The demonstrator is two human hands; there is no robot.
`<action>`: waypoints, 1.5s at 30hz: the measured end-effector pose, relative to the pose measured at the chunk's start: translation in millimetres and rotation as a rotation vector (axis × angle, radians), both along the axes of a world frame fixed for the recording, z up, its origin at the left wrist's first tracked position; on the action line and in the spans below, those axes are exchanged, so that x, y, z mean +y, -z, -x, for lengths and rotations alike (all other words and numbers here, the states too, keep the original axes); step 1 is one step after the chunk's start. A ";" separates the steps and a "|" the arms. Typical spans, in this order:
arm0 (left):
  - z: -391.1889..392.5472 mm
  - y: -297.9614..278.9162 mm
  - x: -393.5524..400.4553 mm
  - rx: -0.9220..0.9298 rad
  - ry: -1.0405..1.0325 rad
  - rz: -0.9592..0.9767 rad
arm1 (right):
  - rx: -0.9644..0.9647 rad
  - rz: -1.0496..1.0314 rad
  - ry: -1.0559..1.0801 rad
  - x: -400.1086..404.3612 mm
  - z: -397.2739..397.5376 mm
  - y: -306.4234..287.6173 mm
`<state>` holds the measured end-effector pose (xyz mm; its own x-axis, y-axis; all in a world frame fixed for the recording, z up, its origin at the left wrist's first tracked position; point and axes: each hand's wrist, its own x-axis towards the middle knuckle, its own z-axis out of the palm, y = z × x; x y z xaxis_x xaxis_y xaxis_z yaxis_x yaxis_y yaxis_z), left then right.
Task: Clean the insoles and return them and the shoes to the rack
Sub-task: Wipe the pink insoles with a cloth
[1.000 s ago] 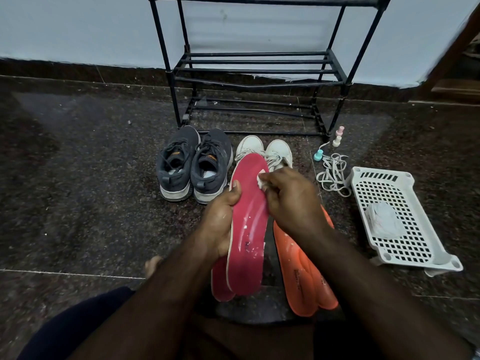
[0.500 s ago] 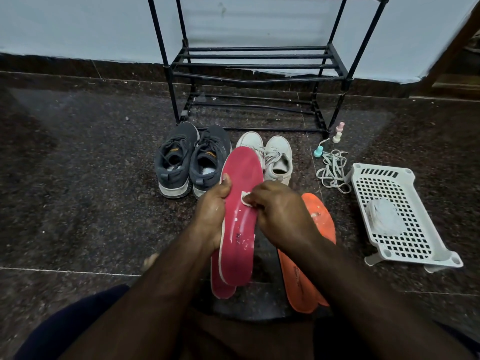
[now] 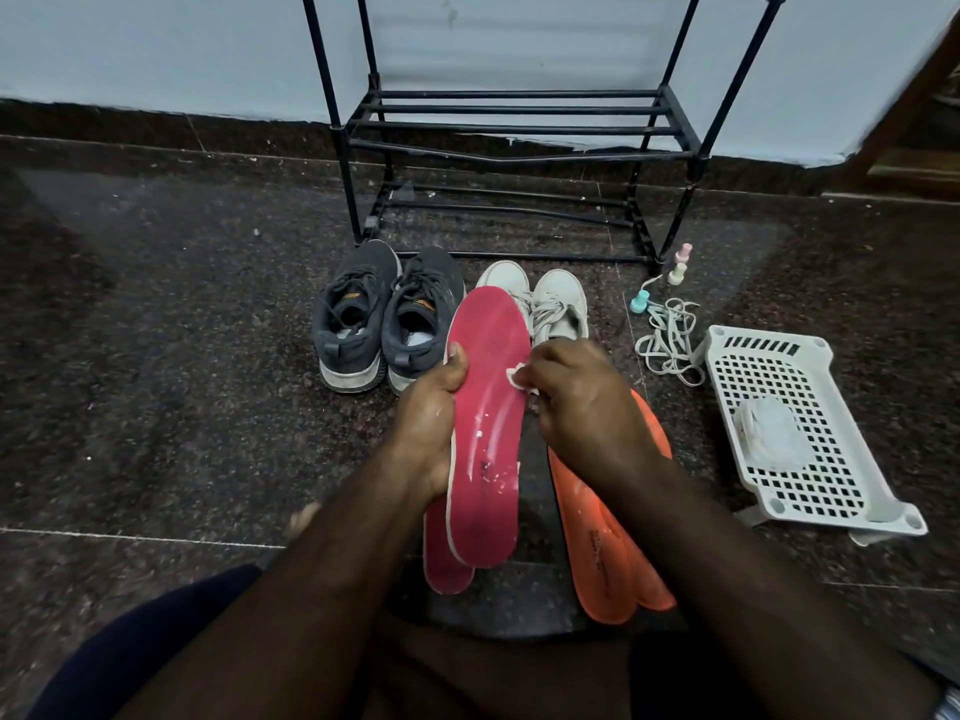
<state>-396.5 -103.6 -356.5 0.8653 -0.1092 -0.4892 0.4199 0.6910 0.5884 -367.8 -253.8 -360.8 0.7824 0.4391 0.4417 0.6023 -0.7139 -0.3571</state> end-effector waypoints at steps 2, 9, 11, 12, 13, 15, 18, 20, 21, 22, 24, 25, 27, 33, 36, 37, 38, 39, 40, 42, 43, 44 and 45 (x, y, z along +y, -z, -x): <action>-0.7 -0.3 -1.8 0.011 -0.002 0.011 | -0.011 -0.007 0.011 -0.6 -0.7 1.1; -1.6 -0.7 0.0 0.035 0.038 0.127 | -0.059 0.022 -0.174 7.4 11.4 4.2; -2.4 1.1 0.4 0.022 0.009 0.104 | -0.090 0.003 -0.097 2.4 1.1 3.9; -3.0 1.7 0.3 0.022 -0.002 0.090 | -0.098 -0.005 -0.066 1.8 -0.9 4.5; -4.1 2.9 0.3 0.028 -0.005 0.082 | -0.102 -0.007 -0.061 3.0 0.3 5.8; -5.2 4.5 1.5 0.046 0.000 0.089 | -0.098 -0.001 -0.112 8.0 9.3 10.4; -4.8 5.9 3.1 0.065 0.015 0.096 | -0.093 0.009 -0.174 9.1 14.0 14.4; -3.8 6.5 4.0 0.046 0.019 0.066 | -0.087 0.016 -0.157 5.7 7.6 13.9; -4.3 7.8 4.6 0.036 0.013 0.035 | -0.067 0.002 -0.131 4.0 4.8 12.0; -4.7 9.3 4.7 0.023 0.002 -0.002 | -0.032 -0.040 -0.091 2.4 2.6 8.9; -5.3 11.6 4.6 -0.004 -0.014 -0.066 | 0.089 -0.210 0.018 -1.5 -0.7 0.3; -6.3 14.0 5.0 -0.010 -0.013 -0.078 | 0.176 -0.314 0.063 -3.5 -2.4 -4.6; -7.7 18.3 5.0 0.001 -0.005 -0.077 | 0.337 -0.494 0.089 -7.0 -5.4 -14.3; -10.3 22.4 4.9 -0.006 0.018 -0.074 | 0.541 -0.721 0.027 -11.0 -5.6 -30.0; -10.6 21.2 5.8 -0.014 0.016 -0.060 | 0.608 -0.788 0.015 -14.3 -6.9 -29.9; -10.8 20.4 6.1 -0.019 0.015 -0.049 | 0.646 -0.834 0.022 -14.8 -7.4 -29.6; -10.9 20.0 6.3 -0.024 0.013 -0.043 | 0.684 -0.877 0.033 -15.2 -7.6 -30.0; -11.1 20.3 6.3 -0.030 0.013 -0.037 | 0.721 -0.908 0.048 -15.5 -7.7 -30.7; -11.3 21.1 6.2 -0.032 0.014 -0.036 | 0.759 -0.934 0.060 -16.0 -7.7 -31.4; -11.6 22.2 5.8 -0.032 0.016 -0.035 | 0.830 -0.979 0.083 -16.6 -6.9 -33.4; -11.5 22.5 5.5 -0.032 0.015 -0.033 | 0.852 -0.996 0.094 -16.6 -6.4 -34.2; -11.2 22.1 5.1 -0.033 0.017 -0.032 | 0.868 -1.017 0.099 -17.1 -6.2 -34.3; -11.3 22.3 5.0 -0.032 0.015 -0.033 | 0.886 -1.042 0.098 -17.7 -6.6 -34.2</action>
